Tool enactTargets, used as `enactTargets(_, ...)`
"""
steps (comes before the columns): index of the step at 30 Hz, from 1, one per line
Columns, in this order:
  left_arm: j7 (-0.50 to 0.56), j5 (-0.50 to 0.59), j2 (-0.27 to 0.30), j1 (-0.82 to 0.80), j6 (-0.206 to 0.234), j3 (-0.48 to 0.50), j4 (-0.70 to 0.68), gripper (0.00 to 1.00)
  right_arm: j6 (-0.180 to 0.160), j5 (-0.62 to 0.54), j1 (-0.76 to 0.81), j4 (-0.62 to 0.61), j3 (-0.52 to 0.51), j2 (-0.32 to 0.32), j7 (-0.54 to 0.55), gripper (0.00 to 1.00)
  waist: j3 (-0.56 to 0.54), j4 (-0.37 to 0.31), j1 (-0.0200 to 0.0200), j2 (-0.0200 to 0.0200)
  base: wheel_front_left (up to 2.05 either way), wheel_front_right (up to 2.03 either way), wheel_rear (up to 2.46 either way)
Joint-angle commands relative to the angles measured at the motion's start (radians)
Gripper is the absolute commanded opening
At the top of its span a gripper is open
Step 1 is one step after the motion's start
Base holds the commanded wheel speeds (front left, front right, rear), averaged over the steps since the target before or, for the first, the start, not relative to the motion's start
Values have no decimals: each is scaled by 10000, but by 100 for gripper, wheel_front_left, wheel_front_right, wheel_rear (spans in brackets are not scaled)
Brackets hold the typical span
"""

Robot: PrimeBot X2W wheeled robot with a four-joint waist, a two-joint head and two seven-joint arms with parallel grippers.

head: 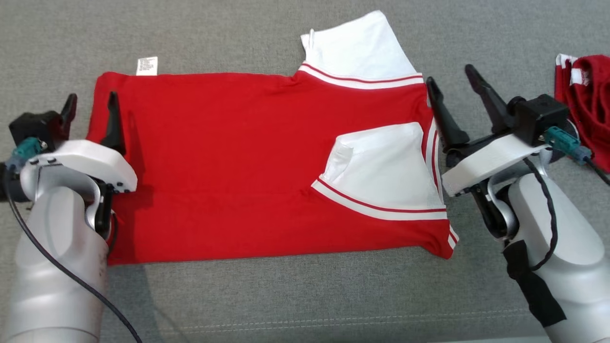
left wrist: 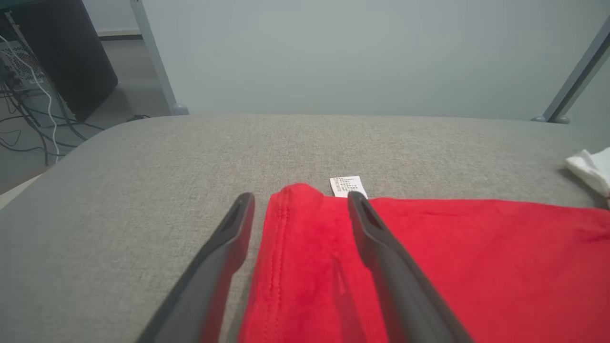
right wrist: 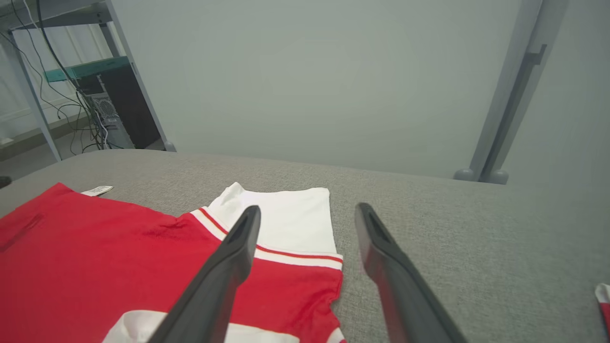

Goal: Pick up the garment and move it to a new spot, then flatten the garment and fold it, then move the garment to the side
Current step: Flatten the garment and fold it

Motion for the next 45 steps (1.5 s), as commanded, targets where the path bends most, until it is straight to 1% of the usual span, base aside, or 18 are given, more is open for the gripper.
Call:
enactTargets(1, -59, -62, 529, -405, -46, 227, -76, 100, -29, 122, -77, -398, 250, 145, -59, 100, 452, -239, 0, 0, 0, 0, 0)
enactTargets(4, -59, -21, 871, -989, 2, 209, 386, 100, -29, 247, -38, -830, 647, 250, -59, 100, 840, -437, 0, 0, 0, 0, 0)
enactTargets(10, -59, -10, 1305, -1709, 363, 275, 1039, 100, -29, 325, 57, -1417, 887, 229, -59, 100, 1411, -740, 0, 0, 0, 0, 0)
enactTargets(14, -59, -111, 1414, -1952, 619, 386, 1349, 100, -29, 302, 77, -1699, 794, 135, -59, 100, 1665, -831, 0, 0, 0, 0, 0)
enactTargets(17, -59, -194, 1439, -2034, 847, 485, 1397, 100, -29, 260, 95, -1835, 658, 76, -59, 100, 1791, -847, 0, 0, 0, 0, 0)
enactTargets(20, -59, -238, 1451, -2005, 978, 530, 1383, 100, -29, 214, 146, -1904, 560, 38, -59, 100, 1858, -815, 0, 0, 0, 0, 0)
enactTargets(26, -59, -214, 1380, -1965, 1020, 410, 1513, 100, -29, 171, 173, -1865, 520, 57, -59, 100, 1856, -602, 0, 0, 0, 0, 0)
enactTargets(35, -59, -445, 1134, -1825, 554, 326, 1605, 100, -29, 210, 263, -1731, 570, 167, -59, 100, 1560, -339, 0, 0, 0, 0, 0)
enactTargets(45, -59, -728, 1171, -1890, 451, 460, 1712, 100, -29, 271, 400, -1681, 628, 211, -59, 100, 1485, -357, 0, 0, 0, 0, 0)
